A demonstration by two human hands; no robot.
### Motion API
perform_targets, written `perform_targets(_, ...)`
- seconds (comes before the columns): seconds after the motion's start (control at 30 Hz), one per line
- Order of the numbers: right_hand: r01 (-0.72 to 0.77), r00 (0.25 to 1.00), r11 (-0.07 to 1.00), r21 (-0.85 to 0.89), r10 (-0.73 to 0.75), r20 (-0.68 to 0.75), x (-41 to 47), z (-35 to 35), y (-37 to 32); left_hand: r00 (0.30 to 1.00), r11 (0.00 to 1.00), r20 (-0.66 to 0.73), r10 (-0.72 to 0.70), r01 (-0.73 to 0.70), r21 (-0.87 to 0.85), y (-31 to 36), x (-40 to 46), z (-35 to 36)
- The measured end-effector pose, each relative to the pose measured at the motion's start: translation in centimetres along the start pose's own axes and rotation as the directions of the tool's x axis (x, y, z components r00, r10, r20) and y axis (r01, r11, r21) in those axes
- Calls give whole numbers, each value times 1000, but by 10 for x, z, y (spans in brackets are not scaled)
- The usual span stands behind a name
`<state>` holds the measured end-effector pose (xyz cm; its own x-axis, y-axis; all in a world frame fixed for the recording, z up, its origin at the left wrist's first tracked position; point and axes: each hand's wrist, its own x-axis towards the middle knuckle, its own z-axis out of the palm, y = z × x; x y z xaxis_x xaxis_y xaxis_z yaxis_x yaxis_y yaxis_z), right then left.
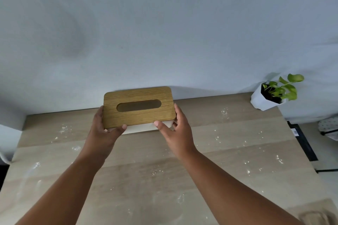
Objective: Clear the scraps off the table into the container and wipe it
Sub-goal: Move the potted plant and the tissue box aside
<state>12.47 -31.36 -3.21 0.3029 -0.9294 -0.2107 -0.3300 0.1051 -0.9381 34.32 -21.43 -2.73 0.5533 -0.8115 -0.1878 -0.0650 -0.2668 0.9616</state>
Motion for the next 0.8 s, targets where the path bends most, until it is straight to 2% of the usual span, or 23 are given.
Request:
perform_targets(0.37, 37, 999, 999, 8, -37, -23, 3, -70, 12, 999, 997, 18, 50, -49, -55, 22, -18, 64)
perform_targets(0.8, 24, 996, 999, 21, -22, -82, 12, -215, 38, 993, 996, 90, 78, -74, -46, 50, -33, 203)
